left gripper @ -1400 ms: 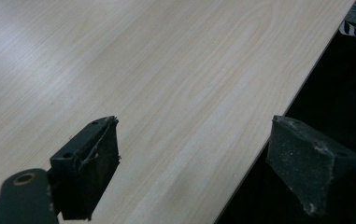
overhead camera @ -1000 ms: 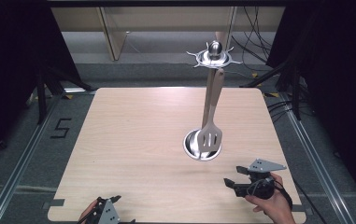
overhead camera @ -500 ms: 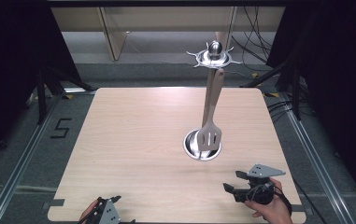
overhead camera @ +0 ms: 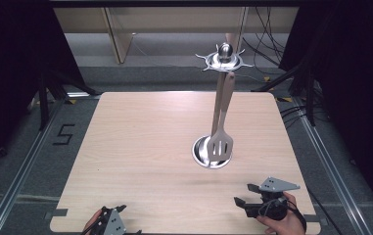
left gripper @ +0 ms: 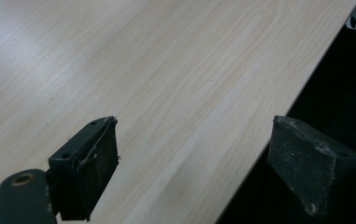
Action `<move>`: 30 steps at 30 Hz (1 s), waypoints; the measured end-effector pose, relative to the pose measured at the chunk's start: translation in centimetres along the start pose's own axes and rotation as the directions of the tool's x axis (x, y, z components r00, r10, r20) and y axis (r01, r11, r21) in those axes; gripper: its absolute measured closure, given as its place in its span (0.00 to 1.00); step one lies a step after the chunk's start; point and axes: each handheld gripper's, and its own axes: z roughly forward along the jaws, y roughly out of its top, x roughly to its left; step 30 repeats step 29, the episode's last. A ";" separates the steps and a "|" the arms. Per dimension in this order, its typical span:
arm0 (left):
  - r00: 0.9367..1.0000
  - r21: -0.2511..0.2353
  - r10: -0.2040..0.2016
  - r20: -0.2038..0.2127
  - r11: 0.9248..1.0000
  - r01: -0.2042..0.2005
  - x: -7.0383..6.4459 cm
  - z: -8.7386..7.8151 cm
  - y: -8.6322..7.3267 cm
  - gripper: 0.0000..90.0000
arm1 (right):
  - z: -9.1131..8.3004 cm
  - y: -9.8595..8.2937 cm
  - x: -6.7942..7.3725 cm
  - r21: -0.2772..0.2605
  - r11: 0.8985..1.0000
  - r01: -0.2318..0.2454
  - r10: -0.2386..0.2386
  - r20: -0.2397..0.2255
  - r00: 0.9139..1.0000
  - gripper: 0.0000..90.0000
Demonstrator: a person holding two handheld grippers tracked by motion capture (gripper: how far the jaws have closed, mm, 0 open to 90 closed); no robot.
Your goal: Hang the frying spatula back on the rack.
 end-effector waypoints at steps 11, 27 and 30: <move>1.000 -0.002 0.000 -0.010 1.000 0.000 0.0 0.0 0.0 0.17 | -0.2 -0.7 0.1 -0.013 1.000 0.011 -0.011 0.002 1.000 0.30; 1.000 -0.005 -0.005 -0.018 1.000 0.005 0.0 0.1 0.0 0.17 | -0.4 -1.4 -0.1 0.004 1.000 0.024 -0.024 0.009 1.000 0.30; 1.000 -0.001 0.003 -0.010 1.000 -0.003 0.1 -0.1 0.0 0.17 | -0.4 -1.4 -0.3 0.003 1.000 0.029 -0.029 0.015 0.999 0.30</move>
